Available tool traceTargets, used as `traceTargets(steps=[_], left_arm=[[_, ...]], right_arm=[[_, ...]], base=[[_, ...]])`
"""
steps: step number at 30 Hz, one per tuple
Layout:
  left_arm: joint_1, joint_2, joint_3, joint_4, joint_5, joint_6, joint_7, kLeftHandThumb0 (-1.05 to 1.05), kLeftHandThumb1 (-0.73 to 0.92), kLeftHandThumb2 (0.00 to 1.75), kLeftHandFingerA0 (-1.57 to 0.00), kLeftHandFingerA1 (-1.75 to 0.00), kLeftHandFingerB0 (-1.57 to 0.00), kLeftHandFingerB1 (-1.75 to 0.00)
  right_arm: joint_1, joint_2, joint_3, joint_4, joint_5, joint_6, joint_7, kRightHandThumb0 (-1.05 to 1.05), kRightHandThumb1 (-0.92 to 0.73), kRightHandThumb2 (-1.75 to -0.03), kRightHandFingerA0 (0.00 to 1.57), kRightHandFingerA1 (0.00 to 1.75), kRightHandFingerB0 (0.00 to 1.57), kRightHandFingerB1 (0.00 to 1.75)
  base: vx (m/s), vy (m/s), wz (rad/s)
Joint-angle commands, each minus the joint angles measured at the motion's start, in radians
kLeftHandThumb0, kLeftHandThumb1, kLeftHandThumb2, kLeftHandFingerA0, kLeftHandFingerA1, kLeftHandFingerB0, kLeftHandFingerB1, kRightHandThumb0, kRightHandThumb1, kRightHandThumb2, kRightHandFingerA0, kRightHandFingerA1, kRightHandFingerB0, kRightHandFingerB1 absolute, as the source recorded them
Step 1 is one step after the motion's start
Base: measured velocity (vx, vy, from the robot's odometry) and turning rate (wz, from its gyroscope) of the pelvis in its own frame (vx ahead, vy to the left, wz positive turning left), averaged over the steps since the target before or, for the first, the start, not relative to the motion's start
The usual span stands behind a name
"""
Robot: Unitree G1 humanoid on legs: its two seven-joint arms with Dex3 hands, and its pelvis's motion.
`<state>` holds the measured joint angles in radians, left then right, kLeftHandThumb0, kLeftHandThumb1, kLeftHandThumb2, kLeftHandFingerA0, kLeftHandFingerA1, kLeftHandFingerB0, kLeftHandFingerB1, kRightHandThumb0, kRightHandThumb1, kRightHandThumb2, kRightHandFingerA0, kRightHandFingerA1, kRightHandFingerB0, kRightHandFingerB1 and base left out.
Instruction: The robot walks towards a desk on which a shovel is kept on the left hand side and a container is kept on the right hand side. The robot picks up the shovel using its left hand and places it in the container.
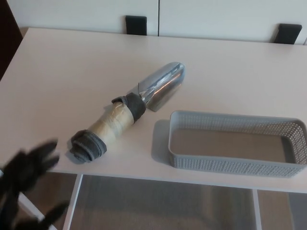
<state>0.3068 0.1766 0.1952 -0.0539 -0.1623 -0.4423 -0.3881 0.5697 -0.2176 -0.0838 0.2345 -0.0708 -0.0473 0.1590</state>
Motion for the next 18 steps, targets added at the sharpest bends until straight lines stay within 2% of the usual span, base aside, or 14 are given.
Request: traceTargets(steps=[1,2,3,4,7,8,9,10,11,12,13,14,16,18], left_arm=[[-0.539,0.087,-0.034,-0.448,0.382,0.135,0.114,-0.55,0.56,0.57,-0.27,-0.3,-0.24,-0.29],[-0.56,0.074,-0.043,-0.405,0.427,0.145,0.137,-0.28,0.33,0.9,-0.09,-0.51,-0.09,-0.5],[-0.57,0.067,-0.048,-0.385,0.447,0.152,0.149,-0.28,0.33,0.9,-0.09,-0.51,-0.09,-0.5],[-0.582,0.06,-0.058,-0.359,0.472,0.173,0.161,-0.28,0.33,0.9,-0.09,-0.51,-0.09,-0.5],[-0.626,0.057,-0.083,-0.279,0.546,0.197,0.193,-0.29,0.31,0.89,-0.08,-0.5,-0.08,-0.5],[-0.632,0.064,-0.101,-0.268,0.577,0.233,0.182,-0.6,0.54,0.57,-0.2,-0.28,-0.18,-0.28],[-0.643,0.071,-0.117,-0.253,0.6,0.262,0.172,-0.33,0.31,0.89,0.0,-0.49,0.0,-0.47],[-0.654,0.078,-0.135,-0.237,0.63,0.291,0.161,-0.65,0.52,0.59,-0.12,-0.22,-0.11,-0.25],[-0.669,0.084,-0.16,-0.221,0.663,0.346,0.141,-0.65,0.43,0.81,-0.02,-0.28,-0.08,-0.33],[-0.67,0.085,-0.161,-0.222,0.663,0.348,0.141,-0.65,0.43,0.81,-0.02,-0.28,-0.08,-0.33],[-0.683,0.093,-0.176,-0.206,0.68,0.377,0.128,-0.7,0.51,0.62,-0.07,-0.21,-0.12,-0.23],[-0.69,0.094,-0.186,-0.197,0.686,0.393,0.123,-0.68,0.44,0.79,-0.04,-0.22,-0.09,-0.25],[-0.708,0.1,-0.228,-0.145,0.733,0.438,0.109,-0.69,0.44,0.83,0.0,-0.19,-0.08,-0.23],[-0.713,0.105,-0.259,-0.095,0.772,0.443,0.12,-0.79,0.49,0.86,-0.01,-0.09,-0.08,-0.16]], right_arm=[[-0.026,-0.014,0.004,-0.068,0.048,0.066,0.062,-0.31,-0.44,-0.66,0.52,0.63,0.41,0.52],[-0.019,-0.022,0.008,-0.085,0.045,0.065,0.07,-0.32,-0.44,-0.66,0.52,0.63,0.41,0.52],[-0.017,-0.02,0.008,-0.094,0.042,0.081,0.066,-0.32,-0.45,-0.66,0.52,0.61,0.41,0.51],[-0.019,-0.019,0.004,-0.075,0.048,0.047,0.071,-0.24,-0.49,-0.54,0.57,0.6,0.44,0.48],[-0.028,-0.02,0.011,-0.058,0.027,0.015,0.058,-0.26,-0.47,-0.53,0.59,0.62,0.44,0.49],[-0.032,-0.02,0.01,-0.041,0.029,0.01,0.061,-0.24,-0.47,-0.53,0.59,0.61,0.44,0.48],[-0.03,-0.019,0.012,-0.044,0.028,0.009,0.061,-0.25,-0.47,-0.53,0.58,0.61,0.44,0.48],[-0.032,-0.018,0.013,-0.045,0.027,0.016,0.059,-0.24,-0.47,-0.53,0.59,0.61,0.45,0.48],[-0.035,-0.016,0.015,-0.037,0.027,0.014,0.059,-0.24,-0.47,-0.53,0.58,0.6,0.45,0.48],[-0.034,-0.016,0.016,-0.038,0.026,0.014,0.058,-0.24,-0.47,-0.53,0.58,0.6,0.45,0.48],[-0.039,-0.012,0.017,-0.03,0.028,0.007,0.057,-0.23,-0.47,-0.53,0.58,0.61,0.45,0.48],[-0.039,-0.011,0.017,-0.031,0.031,0.008,0.06,-0.23,-0.48,-0.53,0.57,0.61,0.45,0.48],[-0.033,-0.01,0.025,-0.044,0.025,0.013,0.059,-0.26,-0.48,-0.54,0.6,0.62,0.45,0.47],[-0.026,-0.008,0.026,-0.066,0.03,0.032,0.061,-0.25,-0.48,-0.53,0.58,0.61,0.45,0.48]], base=[[0.0,0.0,0.0],[0.0,0.0,0.0],[0.0,0.0,0.0],[0.0,0.0,0.0],[0.0,0.0,0.0],[0.0,0.0,0.0],[0.0,0.0,0.0],[0.0,0.0,0.0],[0.0,0.0,0.0],[0.0,0.0,0.0],[0.0,0.0,0.0],[0.0,0.0,0.0],[0.0,0.0,0.0],[0.0,0.0,0.0]])
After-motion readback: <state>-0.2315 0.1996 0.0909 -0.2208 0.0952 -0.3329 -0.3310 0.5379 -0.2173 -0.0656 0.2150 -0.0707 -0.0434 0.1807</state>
